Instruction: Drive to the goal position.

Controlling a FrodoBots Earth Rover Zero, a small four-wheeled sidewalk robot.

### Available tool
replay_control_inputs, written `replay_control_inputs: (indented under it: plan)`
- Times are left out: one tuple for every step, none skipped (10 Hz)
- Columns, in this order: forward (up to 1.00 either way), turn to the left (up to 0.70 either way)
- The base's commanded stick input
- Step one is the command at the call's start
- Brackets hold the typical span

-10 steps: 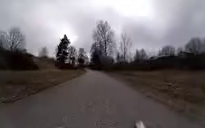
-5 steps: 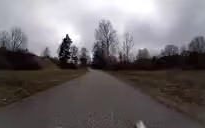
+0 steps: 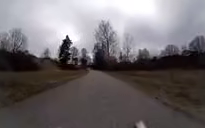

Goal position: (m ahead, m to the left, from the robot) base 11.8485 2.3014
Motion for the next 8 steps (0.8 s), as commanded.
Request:
replay_control_inputs:
  plan:
    - [0.7, 0.0]
    - [0.7, 0.0]
    - [0.7, 0.0]
    - [0.7, 0.0]
    - [0.7, 0.0]
    - [0.7, 0.0]
    - [0.7, 0.0]
    - [0.7, 0.0]
